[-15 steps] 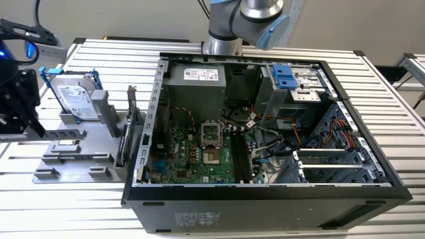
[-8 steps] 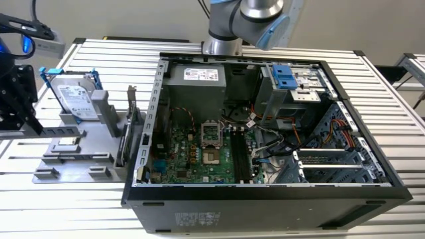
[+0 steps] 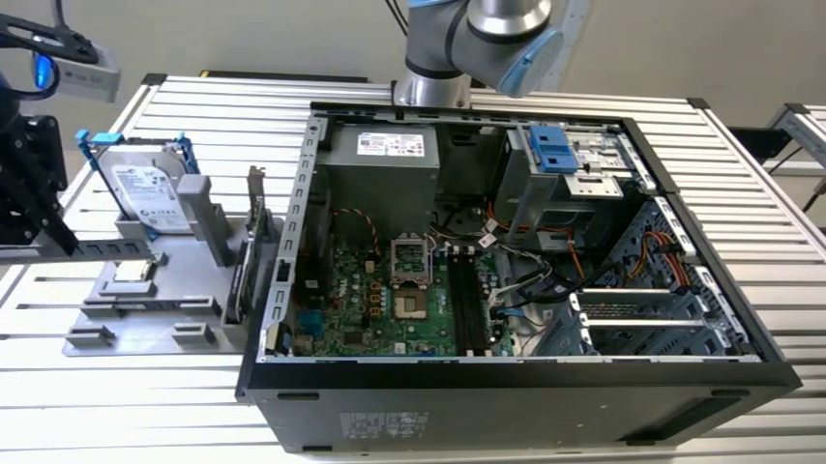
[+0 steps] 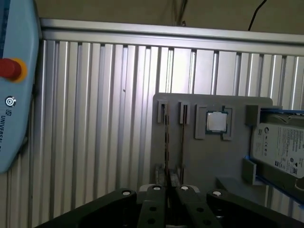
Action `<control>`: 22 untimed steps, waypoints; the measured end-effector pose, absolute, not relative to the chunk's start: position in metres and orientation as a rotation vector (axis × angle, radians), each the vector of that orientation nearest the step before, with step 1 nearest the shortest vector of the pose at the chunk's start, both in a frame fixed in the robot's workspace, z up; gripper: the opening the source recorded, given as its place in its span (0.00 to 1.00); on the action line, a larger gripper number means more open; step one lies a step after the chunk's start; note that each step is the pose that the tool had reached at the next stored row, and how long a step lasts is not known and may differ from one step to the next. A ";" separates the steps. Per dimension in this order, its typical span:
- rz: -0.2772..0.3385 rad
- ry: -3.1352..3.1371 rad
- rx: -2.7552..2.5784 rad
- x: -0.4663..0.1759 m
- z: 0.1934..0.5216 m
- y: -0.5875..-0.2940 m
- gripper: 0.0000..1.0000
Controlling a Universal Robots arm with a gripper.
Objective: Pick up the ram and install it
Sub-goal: 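Pick up the ram and move it above insertion slot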
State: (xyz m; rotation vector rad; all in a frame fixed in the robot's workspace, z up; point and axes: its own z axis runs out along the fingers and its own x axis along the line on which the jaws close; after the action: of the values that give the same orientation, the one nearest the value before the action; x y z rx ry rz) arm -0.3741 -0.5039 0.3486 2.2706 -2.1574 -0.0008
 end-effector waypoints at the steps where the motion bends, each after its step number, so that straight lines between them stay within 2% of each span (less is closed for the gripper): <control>1: -0.001 -2.158 2.270 -0.374 0.350 -0.504 0.00; 22: -0.001 -2.158 2.270 -0.374 0.373 -0.504 0.00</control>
State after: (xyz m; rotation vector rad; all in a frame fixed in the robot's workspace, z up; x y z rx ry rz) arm -0.3740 -0.5040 0.3728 2.2703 -2.1576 -0.0007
